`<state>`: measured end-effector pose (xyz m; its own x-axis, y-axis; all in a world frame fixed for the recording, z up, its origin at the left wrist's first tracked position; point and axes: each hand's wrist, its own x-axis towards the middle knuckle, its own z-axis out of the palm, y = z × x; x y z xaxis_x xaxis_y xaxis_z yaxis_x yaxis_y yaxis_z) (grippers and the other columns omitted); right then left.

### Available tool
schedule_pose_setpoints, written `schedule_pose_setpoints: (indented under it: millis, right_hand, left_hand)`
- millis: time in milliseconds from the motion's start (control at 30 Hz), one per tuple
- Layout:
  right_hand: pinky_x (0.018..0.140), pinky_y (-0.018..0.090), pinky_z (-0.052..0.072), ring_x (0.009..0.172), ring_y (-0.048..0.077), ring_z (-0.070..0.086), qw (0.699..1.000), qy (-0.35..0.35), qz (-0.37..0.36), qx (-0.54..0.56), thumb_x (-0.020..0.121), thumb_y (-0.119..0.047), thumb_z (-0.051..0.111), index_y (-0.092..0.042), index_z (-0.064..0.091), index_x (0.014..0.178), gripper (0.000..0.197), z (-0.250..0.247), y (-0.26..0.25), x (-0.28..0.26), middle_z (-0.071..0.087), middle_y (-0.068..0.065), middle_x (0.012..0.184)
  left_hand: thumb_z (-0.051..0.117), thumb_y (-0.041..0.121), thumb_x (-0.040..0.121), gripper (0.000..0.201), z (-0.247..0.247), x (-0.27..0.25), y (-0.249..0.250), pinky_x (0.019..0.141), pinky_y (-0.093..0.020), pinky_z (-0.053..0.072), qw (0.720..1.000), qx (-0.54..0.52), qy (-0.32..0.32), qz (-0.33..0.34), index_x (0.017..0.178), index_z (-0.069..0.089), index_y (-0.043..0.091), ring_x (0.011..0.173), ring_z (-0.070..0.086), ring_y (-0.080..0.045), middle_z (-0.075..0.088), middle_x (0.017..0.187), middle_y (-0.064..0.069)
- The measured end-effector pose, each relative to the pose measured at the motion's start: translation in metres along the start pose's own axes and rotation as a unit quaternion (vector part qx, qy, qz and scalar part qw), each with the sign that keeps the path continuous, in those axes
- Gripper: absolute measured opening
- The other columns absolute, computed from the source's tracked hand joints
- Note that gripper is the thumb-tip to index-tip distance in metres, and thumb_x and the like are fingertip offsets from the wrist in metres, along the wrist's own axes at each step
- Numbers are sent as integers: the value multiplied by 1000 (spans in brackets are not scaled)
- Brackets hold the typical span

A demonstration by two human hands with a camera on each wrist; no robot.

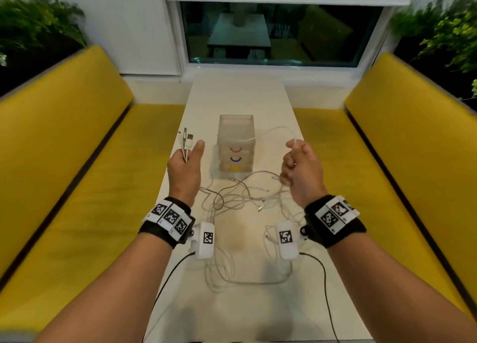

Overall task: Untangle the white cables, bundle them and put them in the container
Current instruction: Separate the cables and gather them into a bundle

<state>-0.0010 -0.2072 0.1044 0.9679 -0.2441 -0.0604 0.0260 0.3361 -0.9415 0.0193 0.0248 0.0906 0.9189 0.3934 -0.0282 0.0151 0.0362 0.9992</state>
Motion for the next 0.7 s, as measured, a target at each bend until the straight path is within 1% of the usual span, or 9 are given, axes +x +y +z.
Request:
schedule_pose_setpoints:
  millis: [67,133,200,300,367,433,567,633,700]
  right_hand:
    - [51,31,43,59,11,46,989,56,-76,-113,106,-18,46,-19,64,96,20,-6,-5,19,54,-6,72]
    - [83,36,54,85,10,60,948,96,-133,-274,101,-21,57,-25,72,97,17,-12,-5,40,66,-4,96]
    - [103,46,42,112,20,57,880,119,-139,-439,98,-32,62,-32,76,100,15,-18,1,57,61,4,117]
    - [104,48,29,122,29,54,790,90,-83,-601,100,-33,57,-31,76,111,22,-26,18,69,65,6,123]
    - [104,45,39,118,31,62,789,51,-53,-610,101,-29,55,-25,75,115,25,-33,33,72,73,6,120]
    - [100,41,49,117,33,64,823,22,-8,-567,100,-25,54,-20,68,129,32,-39,49,71,72,11,124]
    - [100,38,46,122,36,59,841,-55,69,-534,99,-12,52,-23,21,159,68,-37,77,55,58,19,140]
    - [85,32,46,107,31,61,844,-49,51,-532,93,-4,52,-20,38,146,57,-31,86,44,62,18,129]
    - [74,31,46,93,27,63,812,-62,33,-579,88,-4,51,-17,58,117,33,-26,97,35,69,12,111]
  left_hand:
    - [55,43,94,38,-2,2,1,47,-29,23,997,-70,1,-30,67,37,23,51,24,-13,30,57,6]
    - [43,28,94,31,0,1,2,49,-33,15,990,-136,-12,-39,65,35,23,51,17,-14,25,55,5]
    - [37,20,89,26,4,-2,3,51,-34,13,984,-172,-26,-40,63,33,22,52,15,-15,23,55,4]
    - [36,16,87,26,10,-3,-1,48,-29,16,978,-204,-40,-38,61,31,21,50,15,-15,22,55,4]
    - [38,20,81,21,13,-5,-2,46,-28,17,973,-224,-51,-33,62,31,20,52,14,-16,22,56,3]
    - [40,23,78,17,13,-5,-4,47,-29,17,969,-239,-51,-32,63,31,19,57,12,-18,21,59,1]
    - [40,22,76,16,13,-3,-7,48,-30,17,968,-244,-35,-34,63,32,18,62,10,-21,20,61,-1]
    - [40,21,77,16,13,-2,-9,50,-32,16,969,-244,-26,-31,63,33,18,62,10,-22,20,60,-1]
    - [40,21,78,17,14,0,-12,51,-32,17,968,-249,-18,-30,63,34,19,61,11,-21,21,60,0]
